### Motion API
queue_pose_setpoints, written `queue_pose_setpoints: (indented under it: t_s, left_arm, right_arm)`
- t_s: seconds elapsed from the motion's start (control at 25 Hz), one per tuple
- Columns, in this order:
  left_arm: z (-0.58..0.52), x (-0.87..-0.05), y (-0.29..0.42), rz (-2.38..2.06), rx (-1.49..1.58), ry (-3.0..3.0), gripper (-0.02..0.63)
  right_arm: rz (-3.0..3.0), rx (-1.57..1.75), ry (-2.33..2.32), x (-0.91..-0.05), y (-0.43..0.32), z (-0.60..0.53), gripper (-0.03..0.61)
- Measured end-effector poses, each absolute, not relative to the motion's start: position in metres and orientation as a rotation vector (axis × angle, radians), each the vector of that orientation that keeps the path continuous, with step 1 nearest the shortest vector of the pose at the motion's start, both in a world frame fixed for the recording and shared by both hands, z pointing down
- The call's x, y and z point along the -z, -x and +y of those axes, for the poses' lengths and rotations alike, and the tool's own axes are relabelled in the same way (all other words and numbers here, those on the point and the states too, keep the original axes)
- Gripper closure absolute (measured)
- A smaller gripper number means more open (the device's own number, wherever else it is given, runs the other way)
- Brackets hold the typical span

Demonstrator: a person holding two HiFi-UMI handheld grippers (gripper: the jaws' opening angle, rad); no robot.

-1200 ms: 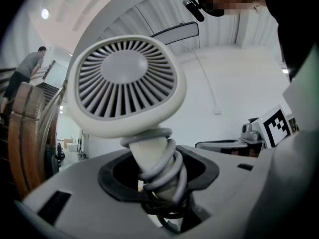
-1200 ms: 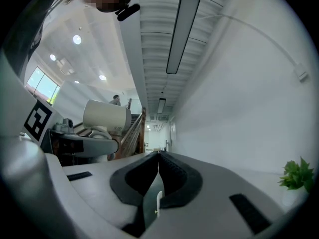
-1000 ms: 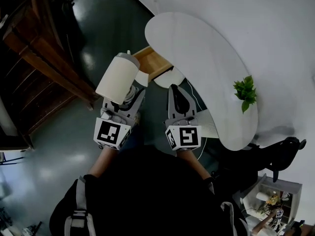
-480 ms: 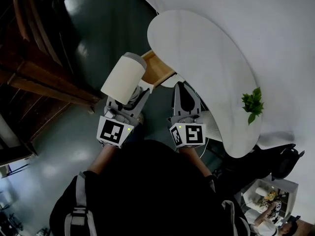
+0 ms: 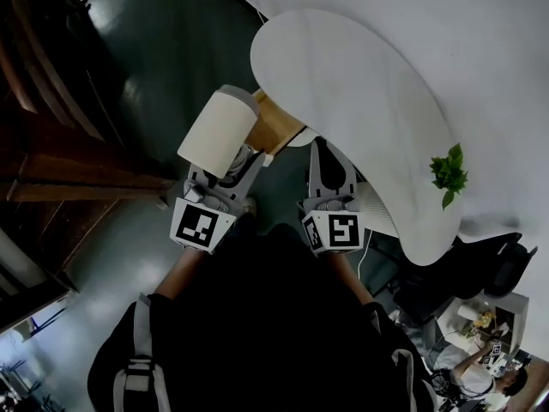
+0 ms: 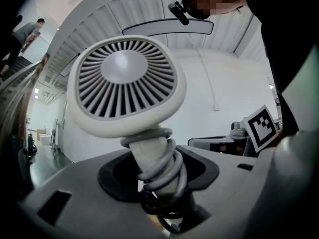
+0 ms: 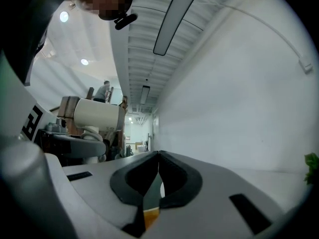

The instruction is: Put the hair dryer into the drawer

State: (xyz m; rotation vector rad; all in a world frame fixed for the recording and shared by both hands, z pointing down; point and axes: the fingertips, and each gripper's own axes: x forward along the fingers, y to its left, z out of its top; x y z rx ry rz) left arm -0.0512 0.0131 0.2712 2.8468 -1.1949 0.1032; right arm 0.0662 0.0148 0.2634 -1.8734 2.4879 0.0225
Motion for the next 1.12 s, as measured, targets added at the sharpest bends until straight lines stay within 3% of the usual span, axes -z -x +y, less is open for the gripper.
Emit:
queue_pose_setpoints:
  t_s: [0.32,1.12]
  left_arm:
    - [-0.010,-0.284,0.055,-1.142,-0.065,-2.824,0.408]
    - [-0.084,-0.389,0.039,-1.079,-0.397,-2.639,0.408]
  right_arm:
    - [2.531,-0.032,1.859,-0.274,-0.050,0.000,0.555]
    - [2.893,0.184,1.711,-0.377,-0.036,-0.078,0.555]
